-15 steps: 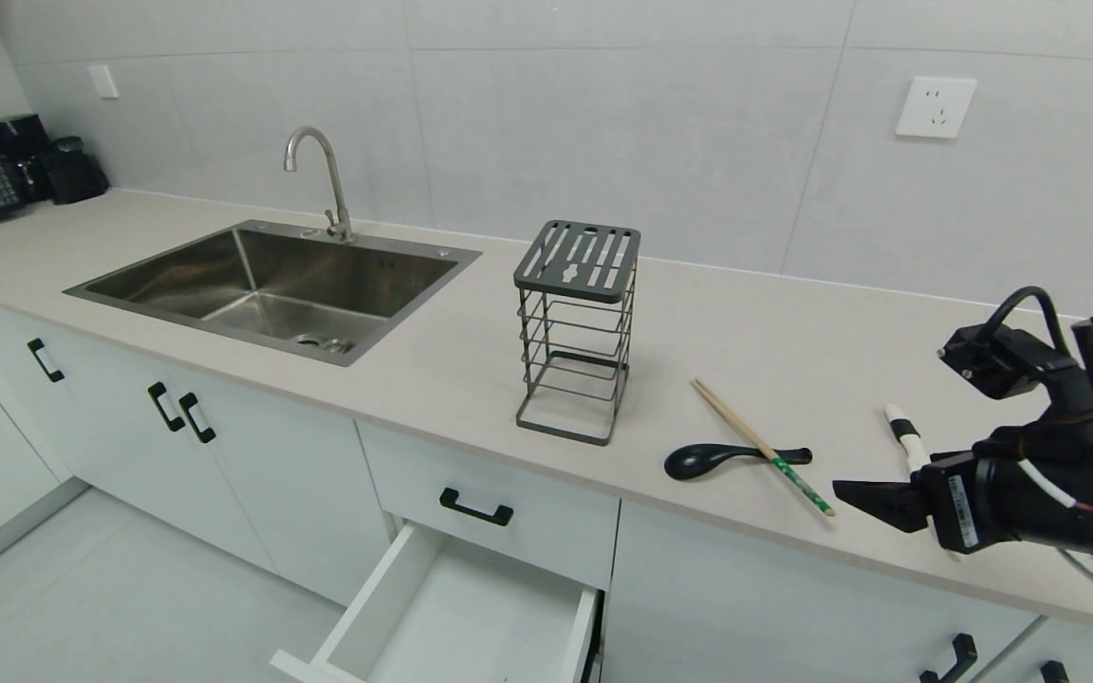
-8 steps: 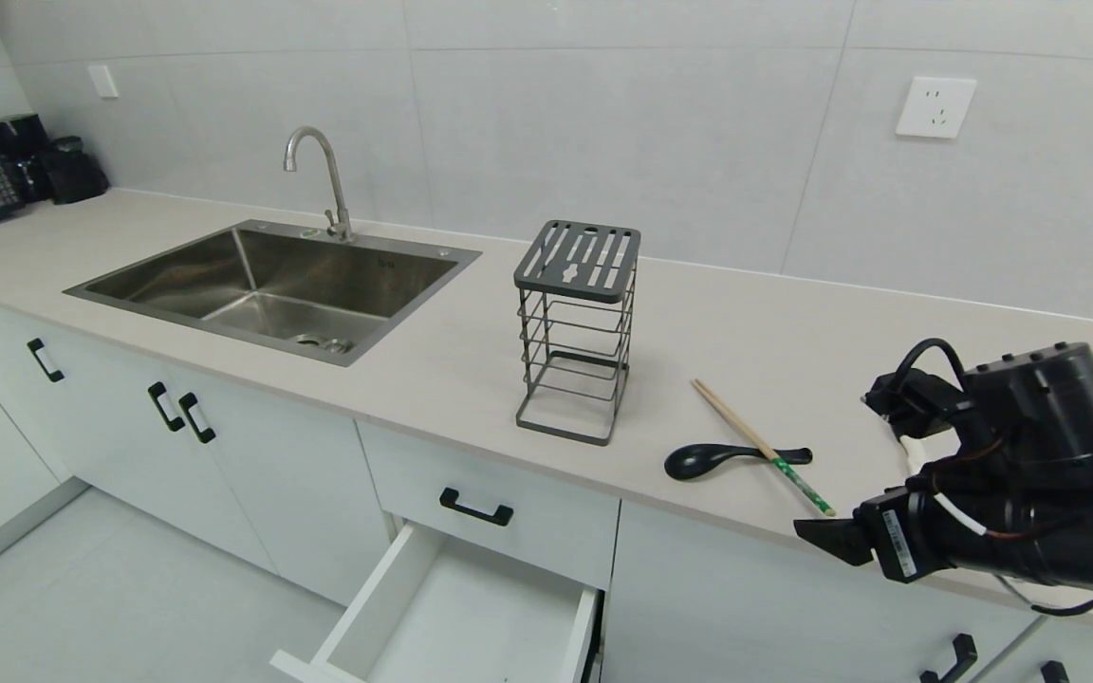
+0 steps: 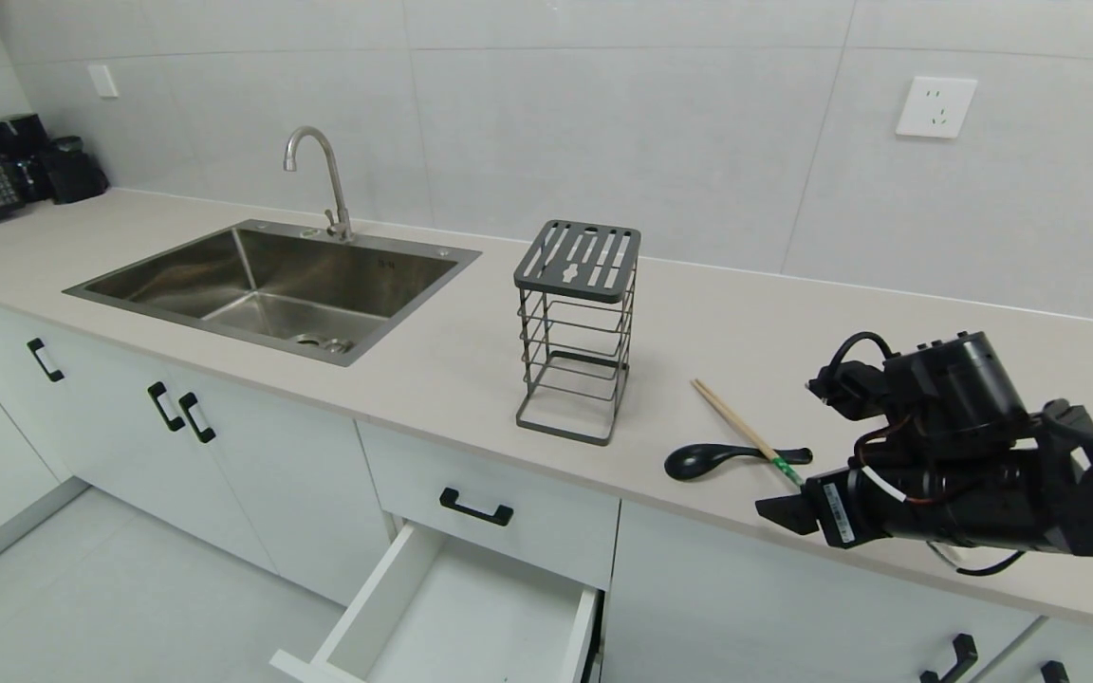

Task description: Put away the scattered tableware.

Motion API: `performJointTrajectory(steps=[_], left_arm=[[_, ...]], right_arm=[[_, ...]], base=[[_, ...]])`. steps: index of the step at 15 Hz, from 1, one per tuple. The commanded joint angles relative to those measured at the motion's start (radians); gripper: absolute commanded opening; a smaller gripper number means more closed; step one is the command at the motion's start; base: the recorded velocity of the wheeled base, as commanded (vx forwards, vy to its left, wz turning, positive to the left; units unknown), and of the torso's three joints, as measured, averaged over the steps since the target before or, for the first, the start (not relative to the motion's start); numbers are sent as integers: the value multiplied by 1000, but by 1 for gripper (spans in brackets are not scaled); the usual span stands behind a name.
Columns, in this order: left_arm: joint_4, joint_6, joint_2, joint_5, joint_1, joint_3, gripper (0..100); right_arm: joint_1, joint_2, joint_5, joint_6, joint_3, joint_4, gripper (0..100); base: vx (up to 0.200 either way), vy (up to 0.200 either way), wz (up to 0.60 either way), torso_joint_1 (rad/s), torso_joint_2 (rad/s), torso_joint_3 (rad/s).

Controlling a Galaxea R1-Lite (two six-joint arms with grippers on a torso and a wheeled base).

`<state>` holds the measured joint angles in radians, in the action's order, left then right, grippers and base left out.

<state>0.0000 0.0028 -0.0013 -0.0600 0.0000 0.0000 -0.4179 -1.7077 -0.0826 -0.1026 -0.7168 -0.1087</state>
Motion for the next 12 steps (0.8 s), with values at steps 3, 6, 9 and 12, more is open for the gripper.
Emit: performJointTrajectory(steps=[3,6,9,12], left_arm=[[0,0,1,0,0,0,100],[0,0,1,0,0,0,100],[0,0,1,0,0,0,100],[0,0,1,0,0,0,100]], right_arm=[[7,-50,-2,-39,-12,0,100],[8,-75,-34,-45,-21,0,100],[7,-89,-39,-62,-38,0,100],[2,-110,-42,-62,-49,0,100]], base=[[0,0,0,0,0,0],[0,0,0,0,0,0],[0,0,0,0,0,0],[0,0,0,0,0,0]])
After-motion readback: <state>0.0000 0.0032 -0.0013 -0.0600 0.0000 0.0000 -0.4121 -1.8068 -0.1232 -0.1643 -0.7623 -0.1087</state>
